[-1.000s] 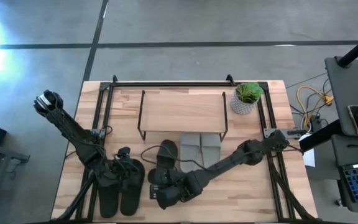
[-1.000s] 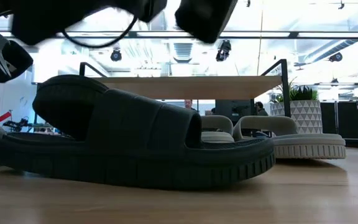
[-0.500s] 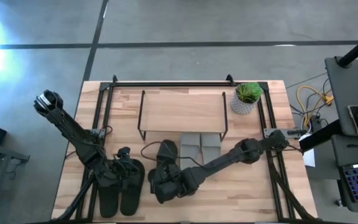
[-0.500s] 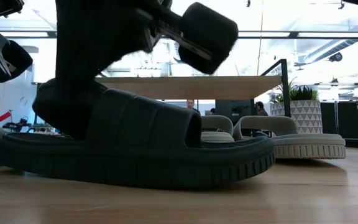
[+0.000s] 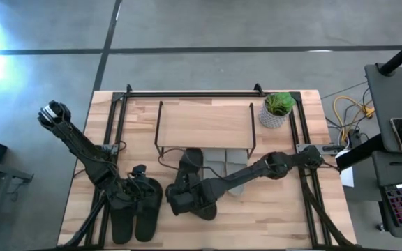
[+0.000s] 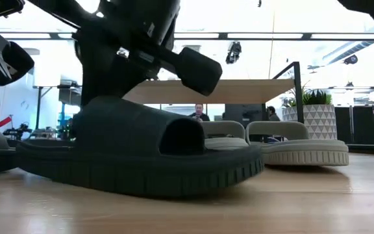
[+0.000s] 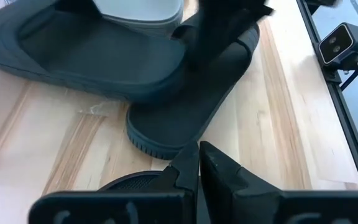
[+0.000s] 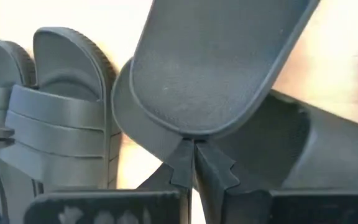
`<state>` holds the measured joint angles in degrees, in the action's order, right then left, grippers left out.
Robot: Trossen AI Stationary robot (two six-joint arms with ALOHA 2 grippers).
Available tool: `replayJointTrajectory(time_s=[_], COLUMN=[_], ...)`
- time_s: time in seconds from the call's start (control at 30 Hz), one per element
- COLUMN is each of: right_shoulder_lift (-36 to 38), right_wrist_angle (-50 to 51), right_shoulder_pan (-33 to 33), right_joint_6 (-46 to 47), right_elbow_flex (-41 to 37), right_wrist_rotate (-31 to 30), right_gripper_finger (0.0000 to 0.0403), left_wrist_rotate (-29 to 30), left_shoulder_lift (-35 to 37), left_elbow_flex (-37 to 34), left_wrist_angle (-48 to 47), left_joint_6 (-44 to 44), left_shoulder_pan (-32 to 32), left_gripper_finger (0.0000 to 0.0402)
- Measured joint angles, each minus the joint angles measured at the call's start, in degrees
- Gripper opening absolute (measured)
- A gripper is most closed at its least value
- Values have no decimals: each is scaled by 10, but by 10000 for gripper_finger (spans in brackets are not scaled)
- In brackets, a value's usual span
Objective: Pick and place slides into the shelf
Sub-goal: Put the black slide under the shelf
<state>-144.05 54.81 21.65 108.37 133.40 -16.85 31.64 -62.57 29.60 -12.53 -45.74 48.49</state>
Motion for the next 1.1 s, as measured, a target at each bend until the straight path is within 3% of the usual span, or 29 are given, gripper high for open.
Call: replayJointTrajectory(time_s=[0.57, 0.9, 1.0, 1.1], right_shoulder_lift=[14, 36, 45, 52], right_wrist_angle=[162, 159, 153, 154], right_shoulder_pan=[8, 41, 58, 77], right_joint_6=[90, 82, 78, 101], right_elbow_flex=[4, 17, 16, 16], right_wrist_rotate=[-45, -56, -53, -53], right_gripper_finger=[8, 8, 10, 28], left_wrist_rotate=[-11, -33, -59, -133], left_shoulder_lift=[0, 0, 0, -1], left_elbow_flex=[0, 0, 0, 0], left_wrist_angle=[0, 6, 37, 90], left_joint_6=[-2, -2, 21, 82], left_shoulder_pan=[0, 0, 0, -5], left_gripper_finger=[0, 0, 0, 0])
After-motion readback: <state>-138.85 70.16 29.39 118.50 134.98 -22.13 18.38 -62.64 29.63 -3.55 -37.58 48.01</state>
